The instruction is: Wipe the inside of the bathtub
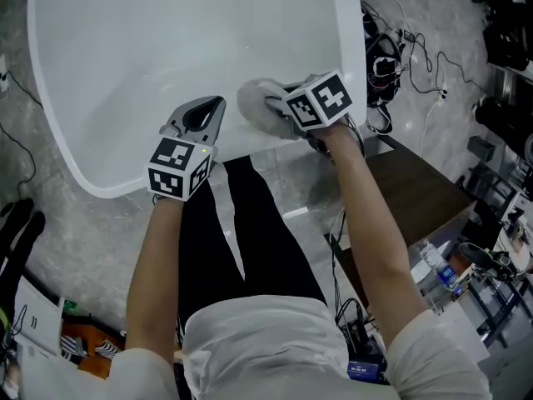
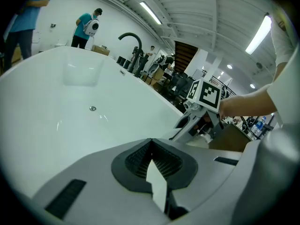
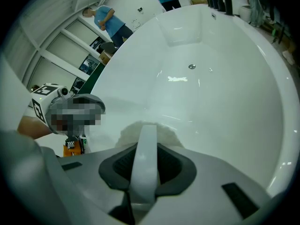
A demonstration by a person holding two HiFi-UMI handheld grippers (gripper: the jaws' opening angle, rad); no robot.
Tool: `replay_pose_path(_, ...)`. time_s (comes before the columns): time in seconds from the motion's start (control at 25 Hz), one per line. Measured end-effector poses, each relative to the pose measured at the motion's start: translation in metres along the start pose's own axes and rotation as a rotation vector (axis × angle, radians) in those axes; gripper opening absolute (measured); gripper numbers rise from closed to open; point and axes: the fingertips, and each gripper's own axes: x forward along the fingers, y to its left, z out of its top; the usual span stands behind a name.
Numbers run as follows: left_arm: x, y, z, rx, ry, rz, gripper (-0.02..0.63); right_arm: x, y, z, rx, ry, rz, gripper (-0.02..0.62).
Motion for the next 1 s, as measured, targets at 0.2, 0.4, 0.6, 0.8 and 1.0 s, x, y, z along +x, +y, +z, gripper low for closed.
replay_pose_path(0.2, 0.018, -0.009, 0.000, 0.009, 0.041, -0.029, 0.010, -0.010, -0.014, -0.008, -0.012, 0.027, -0.014, 0.092)
replay_pose_path(0.4, 0.037, -0.019, 0.005, 0.047, 0.050, -0.060, 0.011, -0.017, -0.032, -0.014, -0.024, 0.051, -0.063, 0.092)
replay_pose_path(0.6, 0.042, -0.028, 0.010, 0.067, 0.052, -0.081, 0.011, -0.026, -0.051, -0.022, -0.019, 0.090, -0.136, 0.092)
replay_pose_path(0.8, 0.043, -0.023, 0.011, 0.071, 0.058, -0.080, 0.011, -0.024, -0.060, -0.024, -0.039, 0.149, -0.177, 0.092)
replay_pose_path(1.0, 0.042, -0.015, 0.004, 0.083, 0.102, -0.082, 0.010, -0.014, -0.062, -0.026, -0.077, 0.214, -0.211, 0.092)
